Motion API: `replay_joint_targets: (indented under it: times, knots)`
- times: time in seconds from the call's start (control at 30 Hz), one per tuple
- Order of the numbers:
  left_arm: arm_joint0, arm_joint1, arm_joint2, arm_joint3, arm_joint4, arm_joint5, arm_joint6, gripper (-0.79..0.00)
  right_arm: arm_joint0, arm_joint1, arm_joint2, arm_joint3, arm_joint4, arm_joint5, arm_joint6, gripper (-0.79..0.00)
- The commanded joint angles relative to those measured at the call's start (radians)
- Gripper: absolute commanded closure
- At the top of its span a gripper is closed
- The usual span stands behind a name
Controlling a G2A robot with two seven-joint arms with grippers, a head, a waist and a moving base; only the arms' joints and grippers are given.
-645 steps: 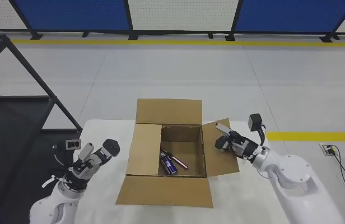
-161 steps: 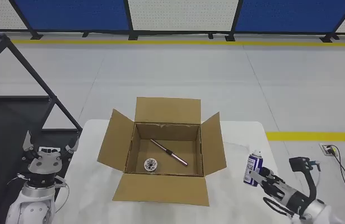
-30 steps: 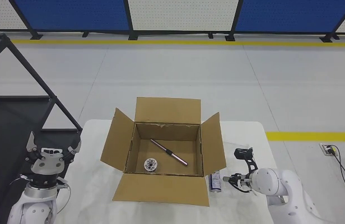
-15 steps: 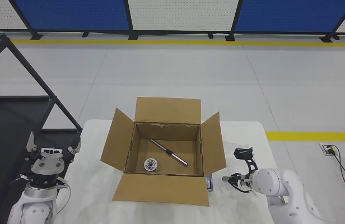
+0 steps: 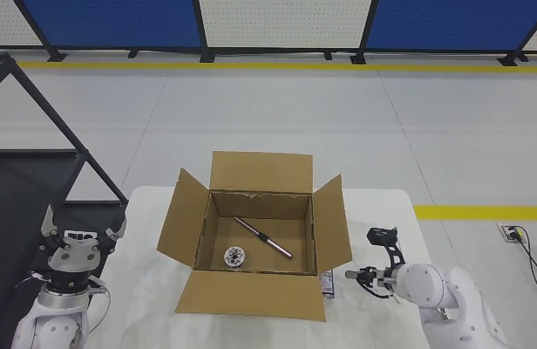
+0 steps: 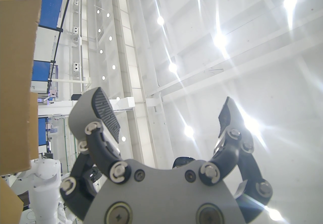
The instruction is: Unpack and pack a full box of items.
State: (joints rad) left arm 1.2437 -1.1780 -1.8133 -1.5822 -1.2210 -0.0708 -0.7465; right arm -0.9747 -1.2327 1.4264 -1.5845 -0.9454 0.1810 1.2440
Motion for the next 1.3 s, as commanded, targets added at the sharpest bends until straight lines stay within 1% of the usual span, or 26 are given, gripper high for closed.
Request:
replay_joint_targets:
  times: [0.0,0.23,0.33,0.4,0.47,0.87,0.97,1.07,1.13,1.2,1.27]
  knots:
    - [0.007,-0.001,-0.002,-0.016,-0.001,0.0,0.017,-0.785,-0.015,0.002,0.021,-0.048,0.023,0.008,-0.018,-0.785]
    - [0.017,-0.001,-0.03,-0.034,-0.024,-0.015,0.024,-0.785,-0.092,0.01,0.092,-0.289,0.088,0.018,-0.099,-0.785]
    - [0.021,-0.002,-0.044,-0.039,-0.04,-0.02,0.024,-0.785,-0.106,0.012,0.099,-0.374,0.102,0.014,-0.108,-0.785]
    - [0.028,-0.002,-0.052,-0.041,-0.043,-0.024,0.037,-0.785,-0.109,0.016,0.097,-0.413,0.079,0.011,-0.09,-0.785]
    - [0.036,-0.001,-0.055,-0.047,-0.011,-0.028,0.054,-0.785,-0.11,0.017,0.098,-0.423,0.066,0.022,-0.084,-0.785]
    - [0.036,-0.001,-0.055,-0.047,-0.011,-0.028,0.054,-0.785,-0.11,0.017,0.098,-0.423,0.066,0.022,-0.084,-0.785]
    - [0.036,0.001,-0.04,-0.049,0.041,-0.004,0.073,-0.785,-0.137,0.016,0.093,-0.464,0.094,-0.023,-0.179,-0.785]
    - [0.029,0.003,-0.027,-0.041,0.07,0.021,0.082,-0.785,-0.155,0.016,0.077,-0.543,0.097,-0.073,-0.252,-0.785]
    - [0.025,0.003,-0.02,-0.034,0.086,0.029,0.085,-0.785,-0.145,0.019,0.043,-0.583,0.073,-0.133,-0.251,-0.785]
    - [0.025,0.004,-0.018,-0.029,0.103,0.033,0.089,-0.785,-0.111,0.02,-0.007,-0.611,0.015,-0.178,-0.251,-0.785]
    - [0.027,0.004,-0.019,-0.027,0.098,0.027,0.091,-0.785,-0.072,0.017,-0.06,-0.617,-0.034,-0.168,-0.261,-0.785]
